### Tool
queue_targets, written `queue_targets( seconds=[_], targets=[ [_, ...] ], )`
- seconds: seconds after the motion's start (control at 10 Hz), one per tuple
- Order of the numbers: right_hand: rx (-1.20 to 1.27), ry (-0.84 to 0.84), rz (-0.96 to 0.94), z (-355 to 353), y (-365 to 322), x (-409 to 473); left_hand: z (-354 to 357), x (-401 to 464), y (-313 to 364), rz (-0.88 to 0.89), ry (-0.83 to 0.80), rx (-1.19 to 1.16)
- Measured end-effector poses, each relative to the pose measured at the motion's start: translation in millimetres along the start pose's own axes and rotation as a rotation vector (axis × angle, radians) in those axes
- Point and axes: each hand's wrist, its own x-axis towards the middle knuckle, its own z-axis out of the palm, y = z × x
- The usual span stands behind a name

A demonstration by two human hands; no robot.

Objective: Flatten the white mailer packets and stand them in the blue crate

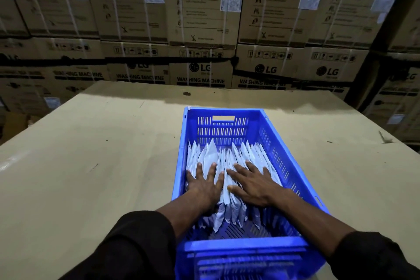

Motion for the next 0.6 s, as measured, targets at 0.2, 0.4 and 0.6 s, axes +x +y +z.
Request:
queue_targets(
  seconds=[0.2,0.4,0.6],
  targets=[
    [-0.006,0.000,0.014,-2,0,2,1,-2,3,-0.003,-0.005,0.046],
    [0.013,0.116,0.040,-15,-3,1,-10,-13,-8,0.052,0.063,0.026],
    [-0.067,0.641,0.044,-42,-7,-8,-47,-43,-41,-0.011,0.468,-0.029]
  ],
)
